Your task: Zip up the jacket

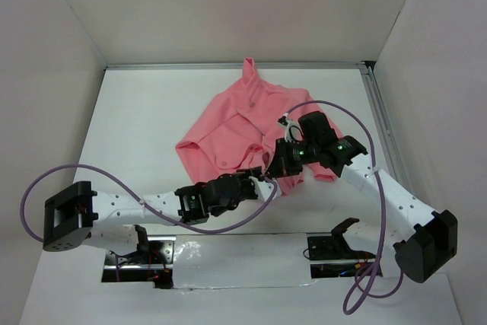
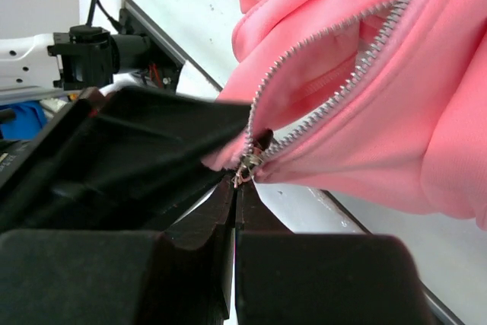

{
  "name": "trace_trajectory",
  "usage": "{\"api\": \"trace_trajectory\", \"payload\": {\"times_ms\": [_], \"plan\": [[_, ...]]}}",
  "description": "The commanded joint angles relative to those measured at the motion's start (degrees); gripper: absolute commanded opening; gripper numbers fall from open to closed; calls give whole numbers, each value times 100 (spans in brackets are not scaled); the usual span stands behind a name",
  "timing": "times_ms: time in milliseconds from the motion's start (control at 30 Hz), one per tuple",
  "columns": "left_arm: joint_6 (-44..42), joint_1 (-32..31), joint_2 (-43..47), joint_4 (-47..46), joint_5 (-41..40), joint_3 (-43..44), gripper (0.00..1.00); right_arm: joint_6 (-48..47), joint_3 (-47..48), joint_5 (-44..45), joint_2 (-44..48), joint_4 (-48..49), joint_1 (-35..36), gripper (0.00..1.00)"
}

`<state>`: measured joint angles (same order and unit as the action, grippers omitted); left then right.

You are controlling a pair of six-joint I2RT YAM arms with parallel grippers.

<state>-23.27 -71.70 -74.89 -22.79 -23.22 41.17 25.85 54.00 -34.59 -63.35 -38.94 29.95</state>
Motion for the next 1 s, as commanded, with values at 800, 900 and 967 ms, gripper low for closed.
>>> {"api": "trace_trajectory", "payload": {"times_ms": [800, 900, 967], "plan": [[858, -204, 1530, -60, 1751, -619, 0, -265, 691, 2269, -124, -194, -333, 0], [1008, -204, 1443, 107, 1663, -601, 0, -89, 1006, 2947, -265, 9, -139, 0], [1105, -212, 1442, 222, 1663, -601, 0, 43, 1200, 3737, -537, -26, -86, 0]]}}
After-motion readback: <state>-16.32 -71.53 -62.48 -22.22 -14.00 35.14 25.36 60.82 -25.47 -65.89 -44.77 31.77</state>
